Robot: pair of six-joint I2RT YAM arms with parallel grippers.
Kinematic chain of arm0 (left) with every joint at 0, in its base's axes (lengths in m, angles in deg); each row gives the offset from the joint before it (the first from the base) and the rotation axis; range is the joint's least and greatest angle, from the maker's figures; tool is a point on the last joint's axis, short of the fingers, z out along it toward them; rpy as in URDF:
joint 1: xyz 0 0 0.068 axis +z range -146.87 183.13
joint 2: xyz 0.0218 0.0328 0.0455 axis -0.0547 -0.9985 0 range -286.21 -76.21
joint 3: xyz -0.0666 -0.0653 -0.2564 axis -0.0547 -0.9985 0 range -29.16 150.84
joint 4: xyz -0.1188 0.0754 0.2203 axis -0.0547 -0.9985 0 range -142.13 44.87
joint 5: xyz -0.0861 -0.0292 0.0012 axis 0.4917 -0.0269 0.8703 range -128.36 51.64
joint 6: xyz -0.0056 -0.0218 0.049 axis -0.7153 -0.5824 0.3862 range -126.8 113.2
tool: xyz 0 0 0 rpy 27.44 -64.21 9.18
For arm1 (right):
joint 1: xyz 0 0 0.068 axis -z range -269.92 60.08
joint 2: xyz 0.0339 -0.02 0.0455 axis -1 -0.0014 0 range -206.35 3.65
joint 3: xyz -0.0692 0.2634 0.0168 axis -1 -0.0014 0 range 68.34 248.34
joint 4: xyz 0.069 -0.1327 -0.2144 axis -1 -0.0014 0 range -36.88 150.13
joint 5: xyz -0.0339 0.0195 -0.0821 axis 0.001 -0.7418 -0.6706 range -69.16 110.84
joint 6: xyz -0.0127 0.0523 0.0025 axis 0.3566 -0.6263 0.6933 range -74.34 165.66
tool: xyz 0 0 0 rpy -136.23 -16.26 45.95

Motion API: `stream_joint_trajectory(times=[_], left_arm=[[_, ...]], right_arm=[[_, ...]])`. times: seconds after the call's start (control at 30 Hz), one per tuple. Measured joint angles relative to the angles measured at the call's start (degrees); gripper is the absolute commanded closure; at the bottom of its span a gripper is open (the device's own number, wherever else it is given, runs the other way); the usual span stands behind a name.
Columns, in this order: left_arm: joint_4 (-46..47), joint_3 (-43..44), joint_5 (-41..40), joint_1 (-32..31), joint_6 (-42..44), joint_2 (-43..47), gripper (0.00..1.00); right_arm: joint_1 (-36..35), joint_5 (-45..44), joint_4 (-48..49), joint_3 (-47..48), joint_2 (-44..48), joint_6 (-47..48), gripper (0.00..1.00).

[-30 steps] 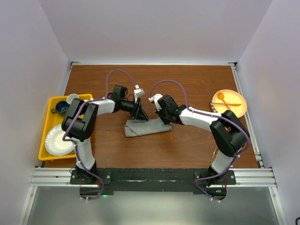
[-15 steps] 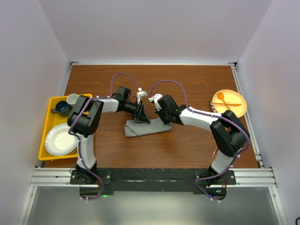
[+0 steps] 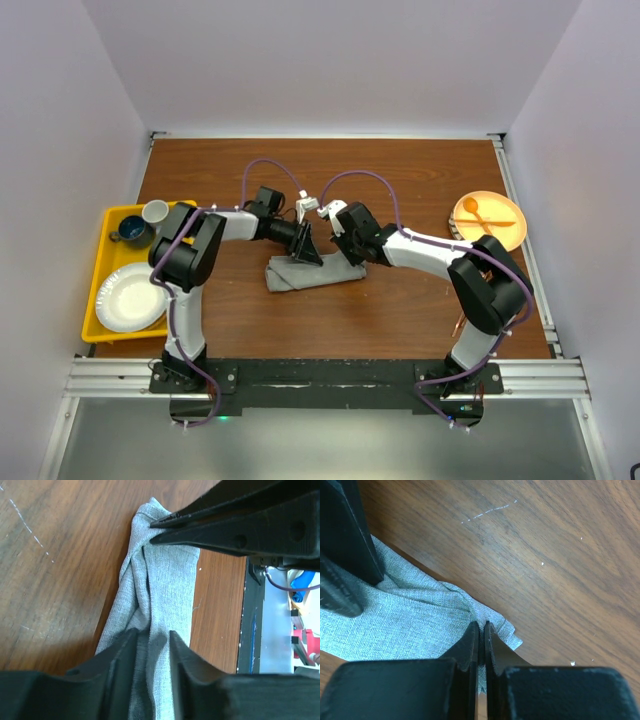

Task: Fold the napkin into a case and place the utensils inside
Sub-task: Grasp the top corner of the smaller rectangle folded napkin from the folded napkin.

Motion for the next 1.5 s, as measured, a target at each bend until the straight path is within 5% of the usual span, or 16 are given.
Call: stream_joint_trajectory(times=[0.47,0.67,0.97,1.5], left_arm=[[7.19,0.02,-0.26,-2.12,-4.81,0.02,1.00],[7.10,0.11,-0.50,-2.69,-4.48,0.04,1.00],[-0.79,0.92,-4.15,-2.60,1.99,-0.76,1.00],[-1.70,1.36,-4.50,-2.54,2.93,-0.92,1.00]], right_arm=[[0.02,-0.02,-0.02,0.00,0.00,0.00,1.00],[0.02,0.00,-0.04,0.00,0.00,0.02,0.99],[0.02,0.31,-4.26,4.55,0.00,-0.81,0.69],[0.00,-0.46,-7.96,11.56,-2.78,-0.94,0.62]])
